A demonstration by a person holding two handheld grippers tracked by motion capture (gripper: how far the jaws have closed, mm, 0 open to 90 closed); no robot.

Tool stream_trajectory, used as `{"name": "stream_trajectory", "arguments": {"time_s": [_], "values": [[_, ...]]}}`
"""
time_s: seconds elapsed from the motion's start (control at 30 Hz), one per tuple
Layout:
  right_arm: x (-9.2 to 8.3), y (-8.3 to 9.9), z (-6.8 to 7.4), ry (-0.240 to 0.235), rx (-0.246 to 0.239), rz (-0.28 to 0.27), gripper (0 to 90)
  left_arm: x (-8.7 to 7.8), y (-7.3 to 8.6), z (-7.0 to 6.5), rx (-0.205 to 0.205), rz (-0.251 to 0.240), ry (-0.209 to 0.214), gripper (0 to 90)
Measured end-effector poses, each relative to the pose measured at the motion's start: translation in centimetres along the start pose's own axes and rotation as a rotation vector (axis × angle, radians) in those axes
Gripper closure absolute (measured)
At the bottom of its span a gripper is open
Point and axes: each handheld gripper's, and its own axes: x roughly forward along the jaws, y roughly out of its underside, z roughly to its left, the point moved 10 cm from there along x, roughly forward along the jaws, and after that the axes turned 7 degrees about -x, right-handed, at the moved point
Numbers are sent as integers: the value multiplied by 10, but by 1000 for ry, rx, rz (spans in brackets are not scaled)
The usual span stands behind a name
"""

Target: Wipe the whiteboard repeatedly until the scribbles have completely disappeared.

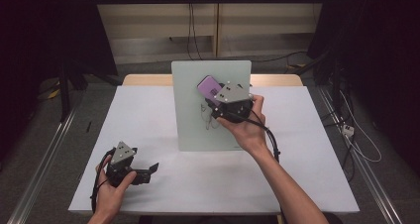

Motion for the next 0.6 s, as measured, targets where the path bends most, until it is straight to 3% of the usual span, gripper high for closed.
{"name": "stream_trajectory", "arguments": {"time_s": [0.27,0.47,0.6], "values": [[10,12,34,-69,-43,33,417,1,1,-1,7,10,0,60],[17,24,66,-148,-35,52,417,1,1,-1,2,5,-1,60],[20,29,77,-179,-26,57,417,1,0,-1,2,5,-2,60]]}}
